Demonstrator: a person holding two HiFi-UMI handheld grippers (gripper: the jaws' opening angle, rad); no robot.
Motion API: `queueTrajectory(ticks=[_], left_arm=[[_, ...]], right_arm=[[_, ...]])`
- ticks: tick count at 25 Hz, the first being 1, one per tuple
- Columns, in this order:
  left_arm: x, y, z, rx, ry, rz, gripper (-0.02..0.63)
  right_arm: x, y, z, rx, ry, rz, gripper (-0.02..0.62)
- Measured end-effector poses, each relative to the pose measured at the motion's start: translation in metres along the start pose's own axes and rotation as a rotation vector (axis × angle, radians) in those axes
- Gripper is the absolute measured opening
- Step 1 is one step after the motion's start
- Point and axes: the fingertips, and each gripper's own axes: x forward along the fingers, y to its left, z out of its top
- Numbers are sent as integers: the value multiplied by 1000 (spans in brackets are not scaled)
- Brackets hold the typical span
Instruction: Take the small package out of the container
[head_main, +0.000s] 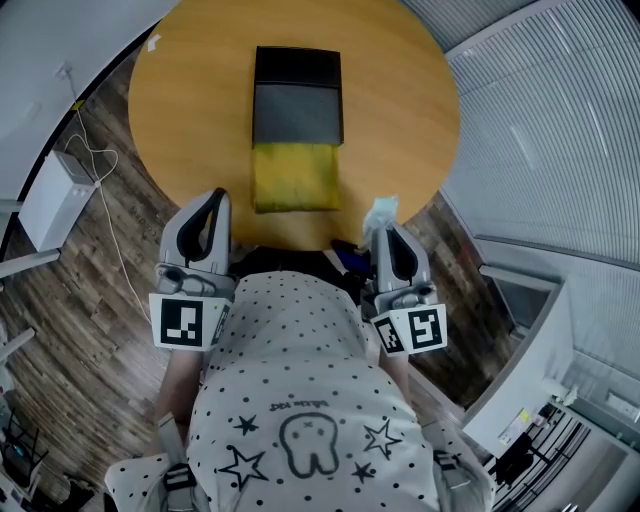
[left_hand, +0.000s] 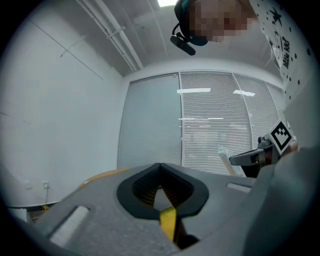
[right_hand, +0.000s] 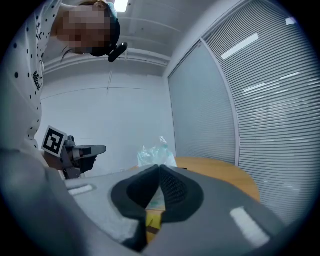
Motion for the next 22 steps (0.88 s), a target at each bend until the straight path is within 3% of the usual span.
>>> queueTrajectory(ticks=[22], left_arm=[[1,-1,2,-1,-11,-4,9]], right_arm=[[0,2,-3,-22,5,2,5]])
